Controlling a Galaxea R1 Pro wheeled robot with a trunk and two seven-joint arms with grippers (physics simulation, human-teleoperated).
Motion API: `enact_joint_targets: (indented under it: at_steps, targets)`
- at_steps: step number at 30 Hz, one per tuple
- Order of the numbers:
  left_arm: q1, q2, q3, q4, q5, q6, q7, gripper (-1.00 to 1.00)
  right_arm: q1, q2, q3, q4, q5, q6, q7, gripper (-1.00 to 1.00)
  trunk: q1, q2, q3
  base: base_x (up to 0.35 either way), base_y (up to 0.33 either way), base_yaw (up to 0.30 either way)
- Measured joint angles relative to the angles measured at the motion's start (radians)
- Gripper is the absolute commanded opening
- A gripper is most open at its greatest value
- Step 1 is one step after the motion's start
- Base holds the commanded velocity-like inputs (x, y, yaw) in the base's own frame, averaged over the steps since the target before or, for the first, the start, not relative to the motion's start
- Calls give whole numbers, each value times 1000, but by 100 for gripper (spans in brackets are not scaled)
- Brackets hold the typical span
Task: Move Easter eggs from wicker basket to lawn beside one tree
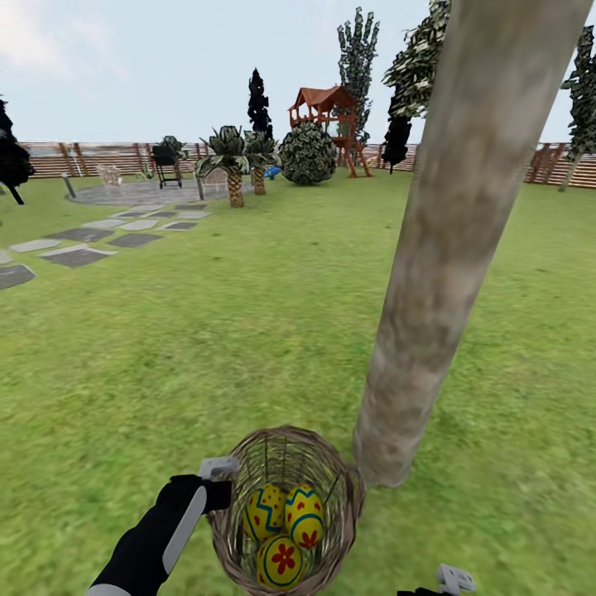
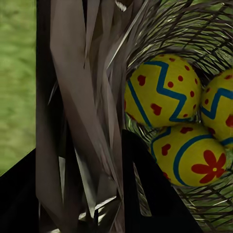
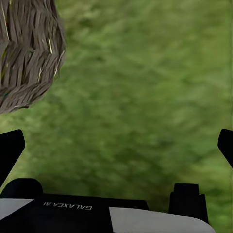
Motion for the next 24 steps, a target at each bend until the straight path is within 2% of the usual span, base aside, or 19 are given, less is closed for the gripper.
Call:
enact_joint_targets:
  at_steps: [2,5,24]
  targets:
    - [0,0,0,0,12,-2,-1,-100,0,-1,0,0,0,0,0,100,8,-14,-6,0,0,1]
    - [0,0,0,0,3,-1,0,-100,0,-1,0,0,0,0,0,100,19,-35,-16,0,0,0]
    - [0,0,0,0,6,-1,0,-100,0,-1,0,0,-1,0,-2,100,92,-168,-75,0,0,0]
